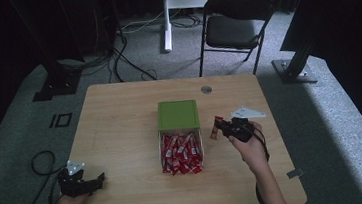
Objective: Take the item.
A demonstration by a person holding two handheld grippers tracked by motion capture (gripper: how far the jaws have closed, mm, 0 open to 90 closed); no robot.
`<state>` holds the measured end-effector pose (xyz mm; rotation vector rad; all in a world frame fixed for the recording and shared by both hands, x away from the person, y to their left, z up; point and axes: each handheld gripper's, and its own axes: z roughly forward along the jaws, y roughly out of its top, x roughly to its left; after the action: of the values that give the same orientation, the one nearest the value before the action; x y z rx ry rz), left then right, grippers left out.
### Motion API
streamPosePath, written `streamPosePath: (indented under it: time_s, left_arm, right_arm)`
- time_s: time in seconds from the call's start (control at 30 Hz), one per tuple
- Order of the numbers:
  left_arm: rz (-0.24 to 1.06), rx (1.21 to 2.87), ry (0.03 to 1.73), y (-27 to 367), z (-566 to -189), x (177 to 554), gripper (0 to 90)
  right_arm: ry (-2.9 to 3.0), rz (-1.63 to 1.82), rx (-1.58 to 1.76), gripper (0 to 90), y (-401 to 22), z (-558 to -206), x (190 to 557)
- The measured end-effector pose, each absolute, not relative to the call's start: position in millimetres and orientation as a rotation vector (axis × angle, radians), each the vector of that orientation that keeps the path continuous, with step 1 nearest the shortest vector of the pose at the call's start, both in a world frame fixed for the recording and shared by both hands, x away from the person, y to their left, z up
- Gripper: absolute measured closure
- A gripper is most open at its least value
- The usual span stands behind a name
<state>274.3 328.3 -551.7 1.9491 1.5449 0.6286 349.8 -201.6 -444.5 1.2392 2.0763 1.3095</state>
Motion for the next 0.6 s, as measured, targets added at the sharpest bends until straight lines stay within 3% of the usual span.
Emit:
streamPosePath:
  time_s: [0.6]
  left_arm:
    - [0.629,1.949,1.545,328.3,-551.7,274.3,0.7]
  right_arm:
    - [2.079,1.285,1.343,84.6,-202.0,-466.3,378.5]
